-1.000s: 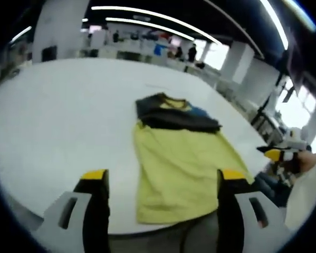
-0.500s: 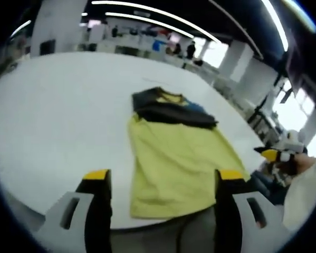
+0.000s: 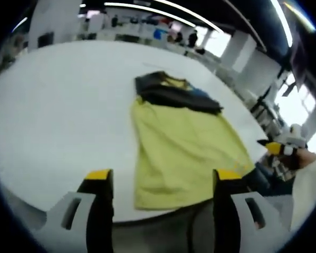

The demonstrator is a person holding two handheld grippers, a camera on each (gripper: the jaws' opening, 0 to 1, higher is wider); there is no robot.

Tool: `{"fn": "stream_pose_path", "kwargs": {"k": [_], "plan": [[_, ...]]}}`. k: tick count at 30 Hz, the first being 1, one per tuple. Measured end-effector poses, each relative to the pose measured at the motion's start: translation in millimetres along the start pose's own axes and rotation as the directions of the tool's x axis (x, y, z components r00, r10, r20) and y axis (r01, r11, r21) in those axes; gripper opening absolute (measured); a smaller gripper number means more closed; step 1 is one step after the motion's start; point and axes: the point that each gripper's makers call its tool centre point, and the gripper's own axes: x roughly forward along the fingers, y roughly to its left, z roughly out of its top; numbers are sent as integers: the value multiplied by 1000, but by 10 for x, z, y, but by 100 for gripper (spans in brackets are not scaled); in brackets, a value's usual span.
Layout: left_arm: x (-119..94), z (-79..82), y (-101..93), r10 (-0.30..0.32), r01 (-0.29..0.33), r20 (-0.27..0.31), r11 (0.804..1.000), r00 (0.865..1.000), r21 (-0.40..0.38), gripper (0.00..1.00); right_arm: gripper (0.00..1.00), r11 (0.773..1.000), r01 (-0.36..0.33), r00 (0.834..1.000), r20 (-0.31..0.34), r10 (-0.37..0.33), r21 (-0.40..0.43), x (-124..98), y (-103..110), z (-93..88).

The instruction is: Fold the garment on the visible template until the final outline fits inside the template.

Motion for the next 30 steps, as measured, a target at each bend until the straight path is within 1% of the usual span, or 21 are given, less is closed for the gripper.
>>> {"fn": "stream_pose_path", "kwargs": {"k": [5, 8, 10, 12, 15, 18, 21, 25, 26, 27, 29, 30], "plan": [[43, -27, 33, 0, 0, -24, 1000, 1000, -2, 72, 68, 1000, 4, 999, -40, -4, 11, 60, -39, -135], [88, -73, 54, -6, 6, -41, 1000, 999, -10, 72, 66, 1000, 5, 997, -75, -4, 5, 85, -48, -230], [117, -127, 51, -11, 10, -65, 1000, 998, -7, 72, 64, 1000, -1, 995, -101, 0, -13, 95, -38, -294], [148, -162, 59, -12, 12, -83, 1000, 997, 6, 71, 61, 1000, -10, 994, -113, 7, -19, 102, -18, -331], [184, -227, 71, -16, 16, -108, 1000, 994, 0, 71, 60, 999, -17, 989, -148, 12, -35, 108, 10, -415], [199, -264, 82, -15, 15, -118, 1000, 993, -6, 70, 58, 999, -18, 986, -166, 11, -43, 105, 17, -472], [204, -316, 83, -17, 15, -135, 1000, 991, -19, 69, 58, 999, -10, 984, -180, 4, -33, 90, 5, -532], [196, -368, 83, -19, 15, -146, 999, 989, -31, 64, 57, 1000, 3, 980, -201, -9, -26, 69, -28, -623], [198, -349, 96, -15, 13, -131, 1000, 991, -20, 61, 56, 1000, 7, 979, -205, -12, -23, 66, -38, -647], [183, -379, 90, -16, 11, -146, 999, 989, -33, 59, 56, 1000, 9, 978, -207, -14, -23, 65, -44, -663], [184, -381, 94, -18, 11, -148, 999, 989, -46, 55, 54, 1000, 16, 977, -213, -20, -19, 63, -66, -694], [180, -393, 81, -24, 15, -154, 998, 988, -60, 51, 52, 1000, 17, 979, -203, -22, -26, 57, -68, -684]]}}
